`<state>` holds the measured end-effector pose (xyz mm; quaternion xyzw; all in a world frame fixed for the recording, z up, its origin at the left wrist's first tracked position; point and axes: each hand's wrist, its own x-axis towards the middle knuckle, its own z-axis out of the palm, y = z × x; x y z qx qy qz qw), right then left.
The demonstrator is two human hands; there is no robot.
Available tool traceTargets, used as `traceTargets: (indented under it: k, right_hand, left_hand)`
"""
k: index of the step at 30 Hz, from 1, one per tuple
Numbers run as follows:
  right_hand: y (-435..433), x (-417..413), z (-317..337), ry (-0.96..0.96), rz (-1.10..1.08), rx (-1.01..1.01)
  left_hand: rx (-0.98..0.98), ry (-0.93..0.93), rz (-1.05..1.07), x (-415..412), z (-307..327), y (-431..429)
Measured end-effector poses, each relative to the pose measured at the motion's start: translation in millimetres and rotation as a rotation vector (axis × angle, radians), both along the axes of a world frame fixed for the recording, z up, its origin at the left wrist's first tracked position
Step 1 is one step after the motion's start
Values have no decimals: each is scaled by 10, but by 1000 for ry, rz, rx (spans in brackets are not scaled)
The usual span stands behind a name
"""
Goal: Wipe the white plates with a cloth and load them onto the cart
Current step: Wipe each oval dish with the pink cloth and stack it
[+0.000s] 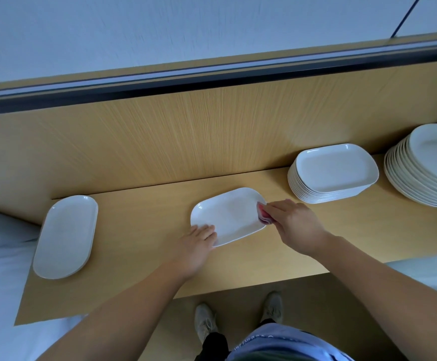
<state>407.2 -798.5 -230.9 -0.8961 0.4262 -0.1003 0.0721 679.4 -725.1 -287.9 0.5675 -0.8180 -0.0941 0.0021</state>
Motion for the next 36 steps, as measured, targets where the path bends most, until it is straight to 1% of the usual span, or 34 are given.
traceTargets:
  k: [1,2,5,7,9,13,18,22,25,28,32,34,36]
  right_hand:
    - [-19,-2,46,-33,11,-39]
    - [-38,7,96,-67,21,-87]
    - [-106,59,225,-152,50,-186]
    - [-167,99,311,-195,66,-211]
    - [-231,132,407,-218,89,-231]
    - [-335,186,598,-248,117,-273]
    - [-364,196,646,-224,146,-284]
    - [-324,186,546,-197,149,-268]
    - [-321,185,451,-182,159,-215]
    - [-333,215,365,-161,169,-181]
    - [-357,310,301,-120,177,-151]
    - [-385,375,270,-100,186,-141]
    - [-413,471,242,-73,216,-125]
  left_hand:
    - [-24,58,0,2,35,-10]
    - [8,96,16,9,76,-24]
    - [82,111,101,-33,349,-111]
    - [128,114,219,-64,570,-183]
    - [106,114,280,-98,765,-255]
    - [137,251,376,-126,992,-316]
    - [113,436,440,-163,1076,-337]
    - [126,502,471,-160,1027,-351]
    - [164,572,524,-119,994,-377]
    - [265,579,574,-48,975,-450]
    - [535,606,621,77,928,-514]
    - [566,599,619,121,882,-536]
    - [526,608,636,121,870,-557]
